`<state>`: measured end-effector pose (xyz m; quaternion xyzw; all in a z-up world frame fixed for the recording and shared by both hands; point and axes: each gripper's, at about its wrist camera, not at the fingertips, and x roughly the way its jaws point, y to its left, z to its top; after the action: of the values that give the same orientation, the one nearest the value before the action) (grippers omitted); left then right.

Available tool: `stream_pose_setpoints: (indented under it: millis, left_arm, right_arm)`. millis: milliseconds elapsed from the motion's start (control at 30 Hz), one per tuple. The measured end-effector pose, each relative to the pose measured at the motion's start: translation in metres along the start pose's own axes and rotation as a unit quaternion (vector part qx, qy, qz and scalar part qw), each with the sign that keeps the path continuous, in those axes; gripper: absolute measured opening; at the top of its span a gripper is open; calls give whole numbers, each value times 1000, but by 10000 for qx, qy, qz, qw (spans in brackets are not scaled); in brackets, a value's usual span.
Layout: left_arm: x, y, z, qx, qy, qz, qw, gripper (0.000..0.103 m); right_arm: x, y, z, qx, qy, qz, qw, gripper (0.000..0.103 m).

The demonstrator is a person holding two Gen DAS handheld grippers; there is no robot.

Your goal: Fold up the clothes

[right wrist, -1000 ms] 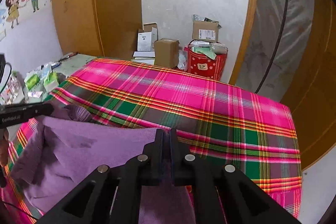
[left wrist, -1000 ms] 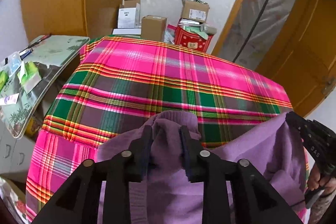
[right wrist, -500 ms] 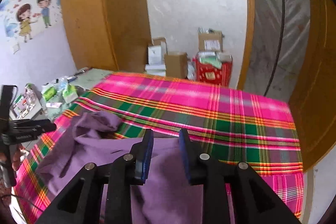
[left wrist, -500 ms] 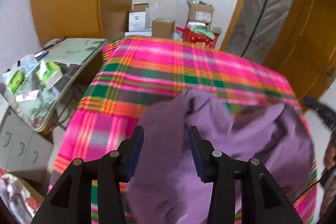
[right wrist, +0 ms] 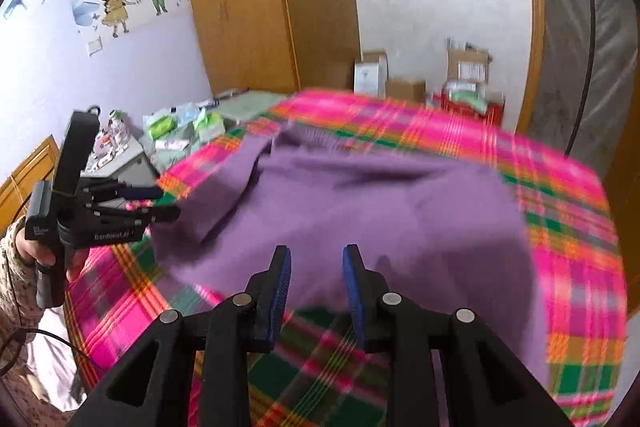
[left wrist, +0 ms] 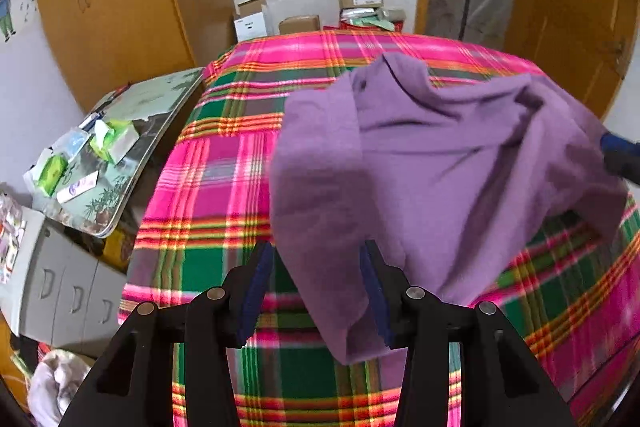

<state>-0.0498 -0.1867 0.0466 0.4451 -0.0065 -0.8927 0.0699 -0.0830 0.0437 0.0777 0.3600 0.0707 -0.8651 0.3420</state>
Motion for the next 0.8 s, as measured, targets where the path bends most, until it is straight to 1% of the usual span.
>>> stream_pose_setpoints:
  millis: [67,100,167,233,267,300,367,467,600,700,800]
  left_arm:
    - [0,-3,-5,68,-8,27,10000,47]
    - [1,-3,-8,96,-7,18,10000,47]
    - [2,-4,-12,163,-39,114,9998,47]
    - [5,-5,-15,226,-52,203,9995,47]
    - [7,-5,-16,255,-39,256,9993,47]
    - [9,-6,-18,287,-24,313,9991,47]
    - [10,-8,-20,388,-56,386,9985,47]
    - [12,-7,-24,458,-71,377,9982,47]
    - [8,-6,-29,490,-67,187,9986,47]
    - [4,-7,-33,614,-211,30,9979,47]
    - [12,-5,-29,588,-156,302,9977,47]
  right_arm:
    - [7,2,-14,123,208,106,9997,28]
    - [11,2,-21,185,327,111,9992,28]
    - [17,0,-34,320,509,89,9982,28]
    - [24,-6,-43,536,647,65,9964,33]
    - [27,-10,-46,684,703,67,9951,38]
    - [30,-15,-48,840,734,101,9937,40]
    - [32,-22,-46,1055,656,198,9921,42]
    - [40,-28,-39,1236,550,288,9904,48]
    - [50,-37,-30,1465,421,398,9875,50]
    - [59,-39,-28,1543,441,418,9862,50]
    - [64,-40,-26,1620,442,450,9848,50]
